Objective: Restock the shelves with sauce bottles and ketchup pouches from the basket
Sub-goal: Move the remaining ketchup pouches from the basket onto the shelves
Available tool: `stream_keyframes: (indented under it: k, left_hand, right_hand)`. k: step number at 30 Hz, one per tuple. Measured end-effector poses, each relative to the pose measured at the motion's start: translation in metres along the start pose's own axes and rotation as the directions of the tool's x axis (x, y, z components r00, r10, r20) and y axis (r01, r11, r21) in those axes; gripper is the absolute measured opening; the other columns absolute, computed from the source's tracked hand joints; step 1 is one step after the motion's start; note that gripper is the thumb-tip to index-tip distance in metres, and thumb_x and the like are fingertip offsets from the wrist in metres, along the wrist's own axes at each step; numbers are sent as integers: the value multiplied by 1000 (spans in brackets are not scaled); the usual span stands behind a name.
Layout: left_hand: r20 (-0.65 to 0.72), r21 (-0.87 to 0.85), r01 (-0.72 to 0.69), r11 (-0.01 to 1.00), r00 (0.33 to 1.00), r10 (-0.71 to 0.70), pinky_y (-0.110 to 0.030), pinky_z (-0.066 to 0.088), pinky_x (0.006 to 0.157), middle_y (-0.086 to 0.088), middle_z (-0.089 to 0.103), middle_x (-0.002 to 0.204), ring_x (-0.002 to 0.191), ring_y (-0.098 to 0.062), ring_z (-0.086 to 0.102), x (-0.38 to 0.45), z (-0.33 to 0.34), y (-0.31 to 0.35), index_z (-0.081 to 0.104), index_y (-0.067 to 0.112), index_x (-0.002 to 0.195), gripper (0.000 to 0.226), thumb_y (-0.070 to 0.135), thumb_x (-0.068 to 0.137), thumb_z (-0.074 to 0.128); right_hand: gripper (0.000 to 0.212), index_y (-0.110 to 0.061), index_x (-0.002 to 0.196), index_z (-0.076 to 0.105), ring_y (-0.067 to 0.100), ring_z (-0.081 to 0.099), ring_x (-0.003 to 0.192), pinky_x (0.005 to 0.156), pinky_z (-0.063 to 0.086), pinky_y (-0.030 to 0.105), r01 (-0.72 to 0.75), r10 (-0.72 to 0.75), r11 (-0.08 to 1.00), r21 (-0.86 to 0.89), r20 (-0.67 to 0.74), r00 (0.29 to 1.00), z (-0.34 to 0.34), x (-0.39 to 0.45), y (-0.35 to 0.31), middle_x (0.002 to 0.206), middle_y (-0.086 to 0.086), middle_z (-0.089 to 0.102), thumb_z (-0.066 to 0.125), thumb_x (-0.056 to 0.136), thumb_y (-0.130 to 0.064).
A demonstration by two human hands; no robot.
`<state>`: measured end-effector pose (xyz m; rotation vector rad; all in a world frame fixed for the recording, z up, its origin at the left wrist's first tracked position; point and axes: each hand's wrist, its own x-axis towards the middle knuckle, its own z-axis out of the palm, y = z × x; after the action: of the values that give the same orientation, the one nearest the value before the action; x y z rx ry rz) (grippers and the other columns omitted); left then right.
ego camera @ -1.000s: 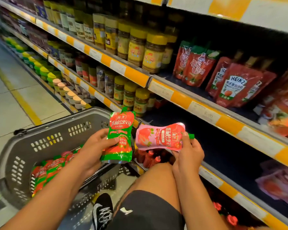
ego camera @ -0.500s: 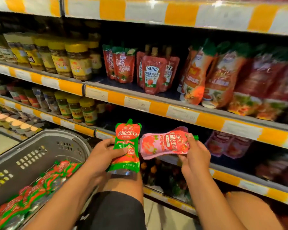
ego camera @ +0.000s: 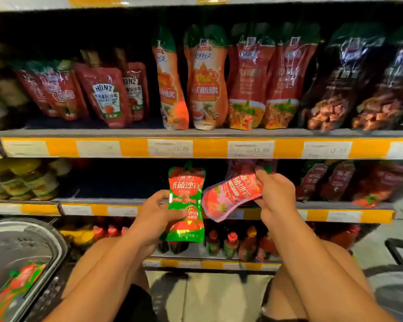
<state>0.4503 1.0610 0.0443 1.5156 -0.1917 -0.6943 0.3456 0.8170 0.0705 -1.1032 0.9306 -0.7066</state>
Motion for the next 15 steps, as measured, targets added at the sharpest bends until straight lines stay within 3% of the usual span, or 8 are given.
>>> stream_keyframes:
  k: [5,11,13,15]
  left_hand:
    - [99,98,-25,995,995,15,-38,60,70,-16,78,102,92,-34,77,12,29,-10,58,8,115,48,-17,77,74]
    - [103,147,-52,988,994,37,-31,61,68,-13,78,102,93,-30,76,28,54,-14,58,6,115,49,-20,76,74]
    - [92,150,-65,987,994,52,-34,61,69,-11,78,103,93,-29,77,34,59,-14,59,9,114,49,-18,76,75]
    - [72,141,-77,987,995,67,-40,61,74,-10,79,103,94,-29,77,41,64,-13,60,10,113,50,-17,75,77]
  right_hand:
    - [18,-11,78,60,19,59,70,65,45,36,70,-70,997,-24,-3,998,-22,20,-9,72,9,63,70,93,-15]
    - [33,-18,60,59,10,61,56,49,43,25,162,-162,986,-30,-20,987,-36,30,-17,61,0,65,70,91,-18]
    - [27,-4,71,59,15,61,62,56,44,33,187,-188,982,-24,-31,982,-39,31,-19,68,8,66,70,90,-18]
    - [33,9,83,55,21,62,67,61,44,39,209,-209,978,-11,-43,977,-43,32,-21,76,20,69,70,90,-20]
